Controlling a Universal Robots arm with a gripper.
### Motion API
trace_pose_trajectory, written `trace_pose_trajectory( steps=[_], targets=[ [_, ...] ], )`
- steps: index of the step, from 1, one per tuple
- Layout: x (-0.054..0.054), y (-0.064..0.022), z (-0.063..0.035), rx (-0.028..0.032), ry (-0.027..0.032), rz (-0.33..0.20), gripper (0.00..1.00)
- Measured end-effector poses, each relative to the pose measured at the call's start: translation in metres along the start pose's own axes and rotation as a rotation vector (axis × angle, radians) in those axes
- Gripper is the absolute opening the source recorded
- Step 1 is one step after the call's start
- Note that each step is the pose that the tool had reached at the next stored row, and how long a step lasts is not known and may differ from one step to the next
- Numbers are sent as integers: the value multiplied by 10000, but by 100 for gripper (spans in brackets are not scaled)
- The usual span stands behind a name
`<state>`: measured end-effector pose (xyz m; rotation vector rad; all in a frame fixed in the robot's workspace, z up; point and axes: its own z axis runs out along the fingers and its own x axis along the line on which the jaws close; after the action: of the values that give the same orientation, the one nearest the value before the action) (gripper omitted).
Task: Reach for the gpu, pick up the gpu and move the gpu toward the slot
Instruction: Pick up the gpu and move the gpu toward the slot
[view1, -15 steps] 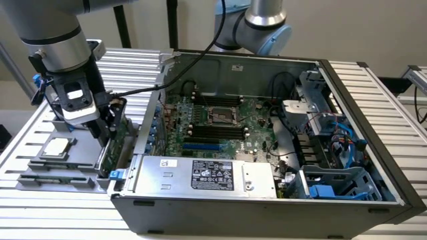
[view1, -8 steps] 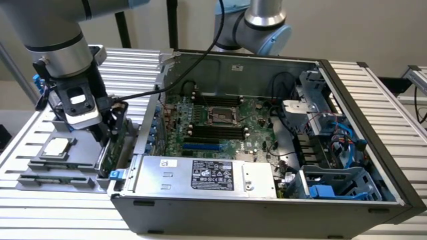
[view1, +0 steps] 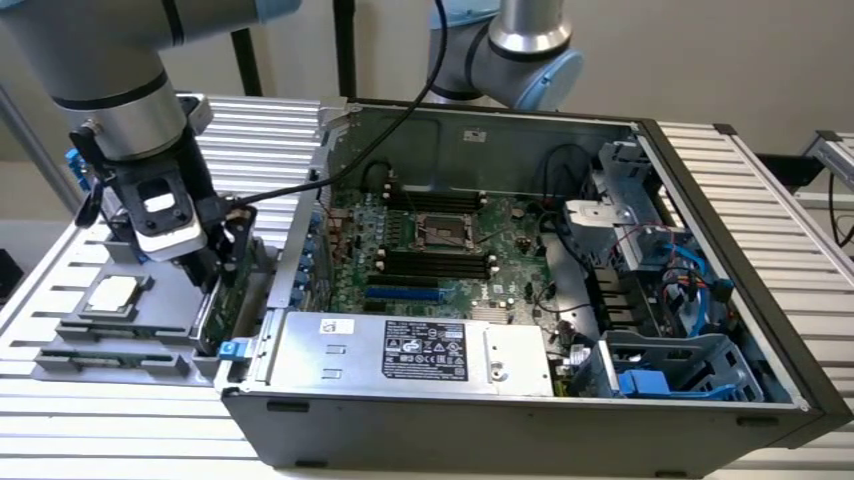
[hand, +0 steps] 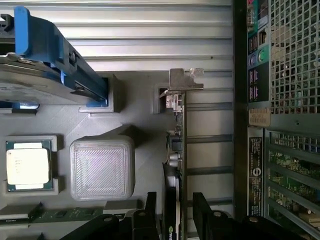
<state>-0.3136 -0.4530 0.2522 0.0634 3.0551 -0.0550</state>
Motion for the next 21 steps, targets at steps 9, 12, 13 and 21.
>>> trace_pose_trajectory(
  steps=[9, 12, 13, 21],
  targets=[
    [17, 12, 50, -25, -9, -305, 42],
    [18, 13, 59, -26, -9, -312, 42],
    [18, 13, 60, -25, -9, -313, 42],
    [16, 14, 72, -4, 0, -52, 42]
  ],
)
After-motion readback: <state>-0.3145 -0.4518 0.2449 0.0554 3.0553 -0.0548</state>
